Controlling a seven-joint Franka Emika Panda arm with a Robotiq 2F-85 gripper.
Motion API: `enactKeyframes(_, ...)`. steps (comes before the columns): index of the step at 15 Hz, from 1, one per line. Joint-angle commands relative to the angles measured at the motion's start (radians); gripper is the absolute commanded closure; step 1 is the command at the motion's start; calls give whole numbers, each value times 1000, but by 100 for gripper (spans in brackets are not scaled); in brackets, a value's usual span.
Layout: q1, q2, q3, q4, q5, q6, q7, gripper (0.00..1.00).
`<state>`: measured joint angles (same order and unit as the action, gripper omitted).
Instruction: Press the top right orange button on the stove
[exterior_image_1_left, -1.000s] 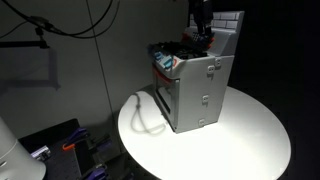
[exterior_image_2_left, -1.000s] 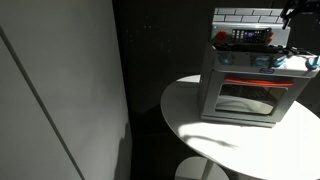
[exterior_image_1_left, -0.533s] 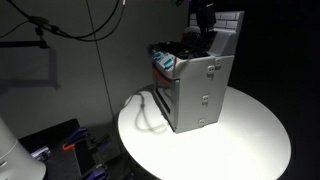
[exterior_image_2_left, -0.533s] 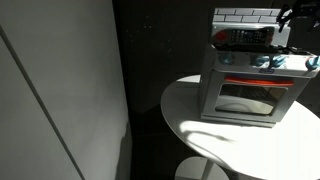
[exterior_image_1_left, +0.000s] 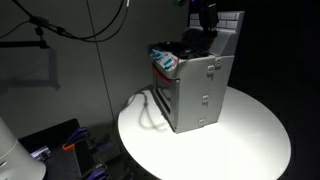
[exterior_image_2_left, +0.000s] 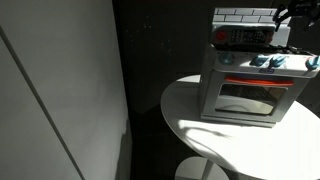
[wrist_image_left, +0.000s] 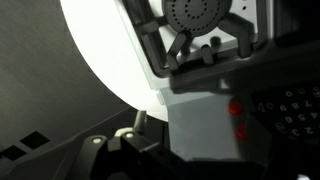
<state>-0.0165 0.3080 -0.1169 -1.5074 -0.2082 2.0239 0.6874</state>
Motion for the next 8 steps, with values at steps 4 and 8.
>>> enactKeyframes(4, 15, 56, -20, 78, -21, -18, 25, 0)
enactKeyframes(8, 18, 75, -23, 97, -19, -21, 23, 0)
